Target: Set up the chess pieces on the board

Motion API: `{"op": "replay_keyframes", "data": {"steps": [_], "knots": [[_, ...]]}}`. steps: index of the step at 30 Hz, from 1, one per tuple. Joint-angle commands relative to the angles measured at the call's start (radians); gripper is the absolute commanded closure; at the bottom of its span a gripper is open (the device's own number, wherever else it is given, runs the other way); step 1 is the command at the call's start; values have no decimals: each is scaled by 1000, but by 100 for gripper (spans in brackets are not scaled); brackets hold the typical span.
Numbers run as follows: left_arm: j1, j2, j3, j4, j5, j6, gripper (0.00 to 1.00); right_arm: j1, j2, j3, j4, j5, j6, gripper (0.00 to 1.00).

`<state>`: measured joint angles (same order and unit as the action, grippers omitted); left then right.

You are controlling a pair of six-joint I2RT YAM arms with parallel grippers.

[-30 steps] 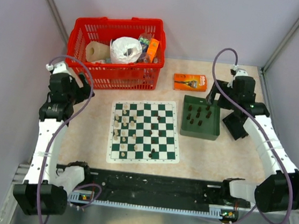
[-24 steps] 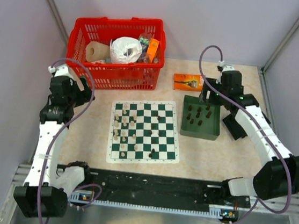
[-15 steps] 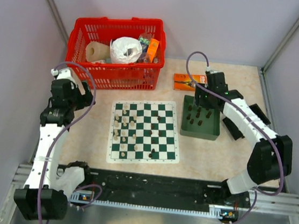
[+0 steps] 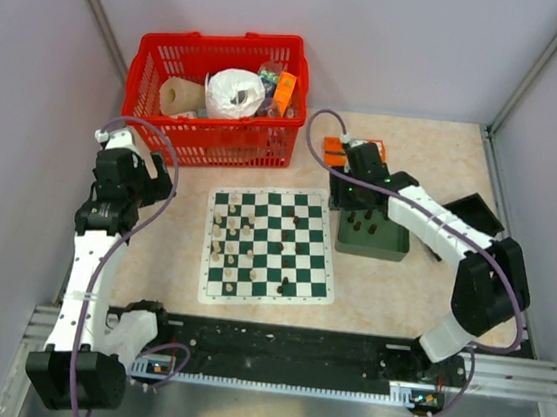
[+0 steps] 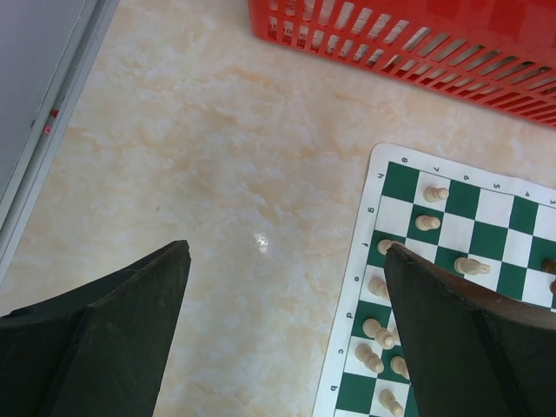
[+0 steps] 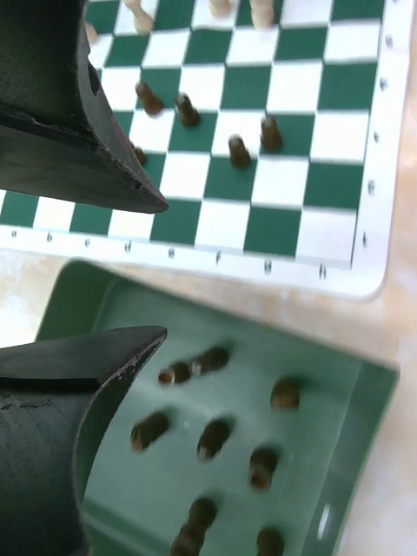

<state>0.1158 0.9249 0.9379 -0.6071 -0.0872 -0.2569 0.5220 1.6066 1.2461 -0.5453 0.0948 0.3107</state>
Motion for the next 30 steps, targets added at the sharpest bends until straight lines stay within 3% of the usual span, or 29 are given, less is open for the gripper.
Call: {"op": "replay_keyframes", "data": {"steps": [1, 17, 30], "knots": [[1, -9, -1, 10, 1, -1, 1, 75, 45, 59, 113, -64, 37, 46], [1, -27, -19, 41, 75, -84, 1, 196, 417, 351, 124, -9, 5, 55], [1, -37, -21, 41, 60, -88, 1, 228, 480, 386, 114, -17, 5, 60]]}}
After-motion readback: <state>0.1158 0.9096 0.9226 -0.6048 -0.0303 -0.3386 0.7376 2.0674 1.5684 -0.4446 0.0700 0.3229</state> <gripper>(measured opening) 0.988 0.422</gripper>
